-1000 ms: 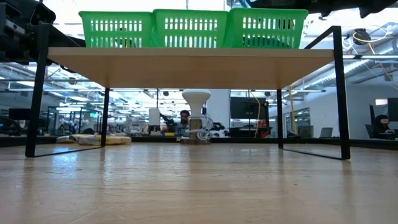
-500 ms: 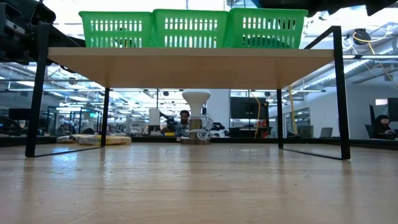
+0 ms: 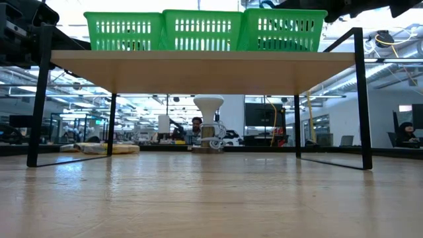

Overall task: Pick & Place Office Desk Supplies
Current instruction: Put the blue rubber band into the right green bin on the shelf

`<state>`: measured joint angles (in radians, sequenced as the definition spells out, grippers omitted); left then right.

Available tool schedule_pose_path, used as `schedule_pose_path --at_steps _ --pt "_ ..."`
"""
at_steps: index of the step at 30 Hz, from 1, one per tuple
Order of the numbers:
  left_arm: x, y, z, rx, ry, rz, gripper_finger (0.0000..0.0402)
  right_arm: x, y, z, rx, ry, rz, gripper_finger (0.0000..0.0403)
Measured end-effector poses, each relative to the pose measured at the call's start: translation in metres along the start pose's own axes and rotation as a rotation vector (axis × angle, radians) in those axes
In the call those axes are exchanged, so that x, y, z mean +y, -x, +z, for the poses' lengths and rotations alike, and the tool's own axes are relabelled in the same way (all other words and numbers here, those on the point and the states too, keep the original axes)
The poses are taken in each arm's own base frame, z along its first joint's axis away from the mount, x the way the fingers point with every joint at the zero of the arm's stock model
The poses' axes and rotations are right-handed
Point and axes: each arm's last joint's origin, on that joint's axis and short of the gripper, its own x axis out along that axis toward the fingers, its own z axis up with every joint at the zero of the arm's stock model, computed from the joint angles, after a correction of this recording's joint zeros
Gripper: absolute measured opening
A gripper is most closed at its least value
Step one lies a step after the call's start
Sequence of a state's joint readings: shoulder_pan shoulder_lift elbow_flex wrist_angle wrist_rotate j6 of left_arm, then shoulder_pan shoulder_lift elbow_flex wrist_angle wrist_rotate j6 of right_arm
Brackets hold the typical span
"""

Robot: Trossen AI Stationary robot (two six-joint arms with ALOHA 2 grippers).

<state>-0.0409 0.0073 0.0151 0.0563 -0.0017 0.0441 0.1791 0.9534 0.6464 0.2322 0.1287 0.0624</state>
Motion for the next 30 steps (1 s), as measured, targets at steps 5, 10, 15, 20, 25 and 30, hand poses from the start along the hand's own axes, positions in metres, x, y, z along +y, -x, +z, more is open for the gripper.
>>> schedule_pose_path --at_steps 5,10,15,20,25,30 --pt "0.000 0.000 0.000 0.000 0.000 0.000 0.0045 -0.001 0.008 0.004 -0.011 -0.004 0.001 0.0006" --pt "0.000 0.000 0.000 0.000 0.000 0.000 0.0045 -0.001 0.013 0.008 -0.043 -0.009 0.002 0.0006" --pt "0.000 0.000 0.000 0.000 0.000 0.000 0.0045 -0.001 0.014 0.008 -0.042 -0.009 0.002 0.0006" --pt "0.000 0.000 0.000 0.000 0.000 0.000 0.0044 -0.001 0.014 0.009 -0.046 -0.010 0.002 0.0006" --pt "0.000 0.000 0.000 0.000 0.000 0.000 0.0045 -0.001 0.014 0.009 -0.050 -0.010 0.002 0.0006" --pt "0.000 0.000 0.000 0.000 0.000 0.000 0.0045 -0.001 0.014 0.009 -0.049 -0.010 0.002 0.0006"
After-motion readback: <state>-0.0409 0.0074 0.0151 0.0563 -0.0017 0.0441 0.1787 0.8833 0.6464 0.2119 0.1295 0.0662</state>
